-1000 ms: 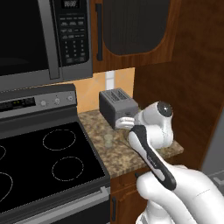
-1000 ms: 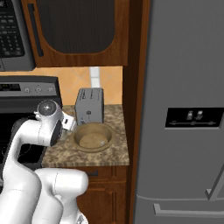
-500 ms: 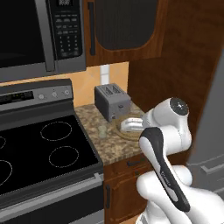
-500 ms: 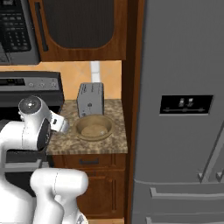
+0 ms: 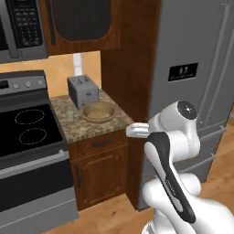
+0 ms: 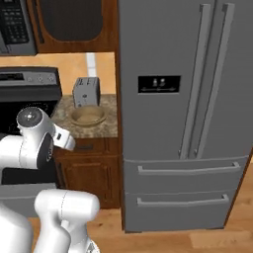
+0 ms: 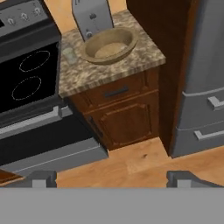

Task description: Grab a lemon wedge from the fridge and one ice cube from the ice bowl, and put them in the glass of lemonade.

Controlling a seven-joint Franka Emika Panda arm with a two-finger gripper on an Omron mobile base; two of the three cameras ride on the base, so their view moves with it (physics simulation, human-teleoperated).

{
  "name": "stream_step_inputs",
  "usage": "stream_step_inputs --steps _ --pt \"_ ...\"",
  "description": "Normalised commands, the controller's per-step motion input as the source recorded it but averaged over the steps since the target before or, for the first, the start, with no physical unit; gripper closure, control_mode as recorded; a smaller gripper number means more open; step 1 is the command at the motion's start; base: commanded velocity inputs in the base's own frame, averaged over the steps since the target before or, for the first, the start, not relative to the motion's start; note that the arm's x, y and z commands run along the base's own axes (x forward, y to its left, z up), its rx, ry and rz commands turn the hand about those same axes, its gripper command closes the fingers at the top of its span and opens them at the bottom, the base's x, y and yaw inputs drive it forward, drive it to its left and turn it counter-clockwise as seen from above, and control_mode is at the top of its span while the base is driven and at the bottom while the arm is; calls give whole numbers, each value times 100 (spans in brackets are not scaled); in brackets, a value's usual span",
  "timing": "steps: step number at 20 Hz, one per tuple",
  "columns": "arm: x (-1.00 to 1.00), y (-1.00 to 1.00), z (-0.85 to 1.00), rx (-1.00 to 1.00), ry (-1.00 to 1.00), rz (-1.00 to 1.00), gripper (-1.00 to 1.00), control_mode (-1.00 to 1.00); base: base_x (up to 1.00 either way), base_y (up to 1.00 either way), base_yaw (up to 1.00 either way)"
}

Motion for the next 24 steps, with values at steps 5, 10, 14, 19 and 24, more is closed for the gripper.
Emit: stream_step_inputs --steps 5,10,14,19,24 --pt "0 0 0 0 0 0 -100 100 0 -100 -4" --pt "0 0 0 0 0 0 -100 100 1 -100 -3" --pt "0 0 0 0 0 0 -100 100 0 -100 -1" --pt "0 0 0 0 0 0 -100 100 0 -61 1" --pt "0 0 0 0 0 0 -100 100 -12 -12 18"
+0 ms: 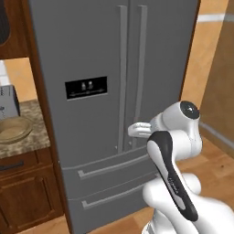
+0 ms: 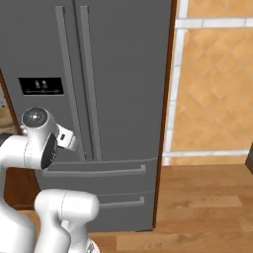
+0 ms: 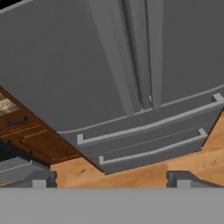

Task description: Grab a lemon wedge from the fridge and one ice cube from the ice bowl, and put them in the glass of lemonade.

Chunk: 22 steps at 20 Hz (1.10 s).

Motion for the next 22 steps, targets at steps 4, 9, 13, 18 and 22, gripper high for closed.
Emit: stream_step_inputs --steps 4,9,13,18,22 --pt "0 0 0 0 0 0 -100 100 -28 -34 25" --pt "0 0 0 0 0 0 -100 100 -23 -20 11" --pt "2 1 -1 0 0 0 -100 -100 1 0 0" --pt "9 1 0 0 0 0 -100 -100 0 0 0" --pt "2 0 0 0 0 0 -100 -100 0 0 0"
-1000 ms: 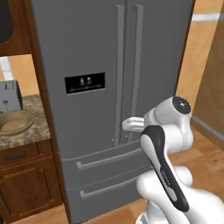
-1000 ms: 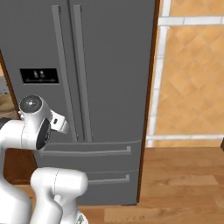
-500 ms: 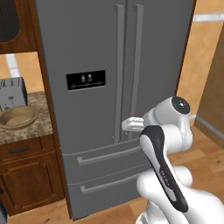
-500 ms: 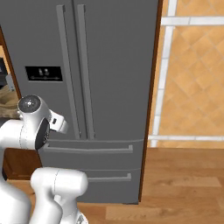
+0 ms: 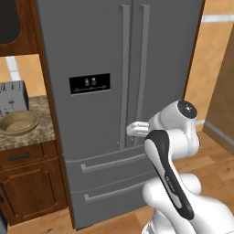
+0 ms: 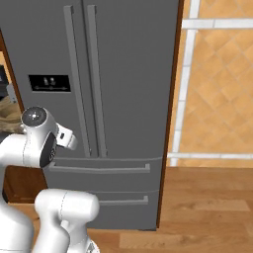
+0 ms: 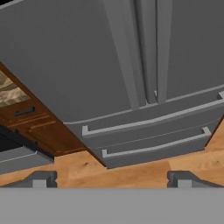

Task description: Grab a lemon wedge from the fridge and one ice cube from the ice bowl, and put them in the glass of lemonade.

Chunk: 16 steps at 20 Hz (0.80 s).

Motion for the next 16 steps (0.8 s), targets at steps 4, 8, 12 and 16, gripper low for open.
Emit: stream_step_inputs --steps 4,8,12,16 --pt "1 -1 0 0 0 0 -100 -100 0 0 0" --pt "13 -7 1 0 0 0 -100 -100 0 0 0" --pt "33 -33 1 0 -1 0 -100 -100 0 0 0" --pt "24 -13 0 0 0 0 -100 -100 0 0 0"
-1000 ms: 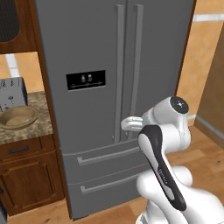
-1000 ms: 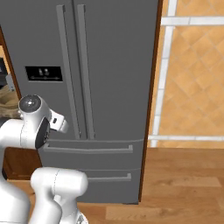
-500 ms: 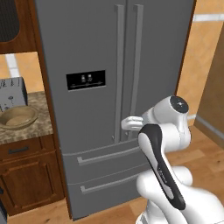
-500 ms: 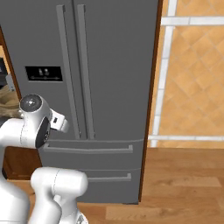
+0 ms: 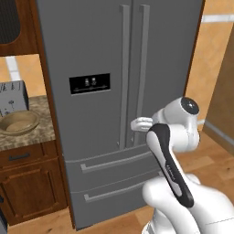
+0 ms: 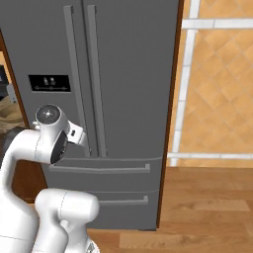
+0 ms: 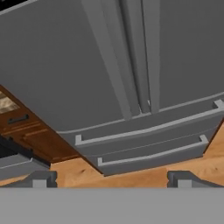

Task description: Grab a lemon wedge from the fridge and one ice cube from the ice bowl, and put them in the glass of lemonade.

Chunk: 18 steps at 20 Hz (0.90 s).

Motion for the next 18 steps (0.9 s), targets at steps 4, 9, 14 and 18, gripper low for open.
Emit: stream_step_inputs --steps 4,9,14,18 --pt "49 0 0 0 0 0 -100 -100 0 0 0" --pt "94 0 4 -6 -15 1 -100 -100 0 0 0" --pt "62 0 35 -15 -32 14 -100 -100 0 0 0" --pt "19 0 65 -2 -14 16 -100 -100 0 0 0"
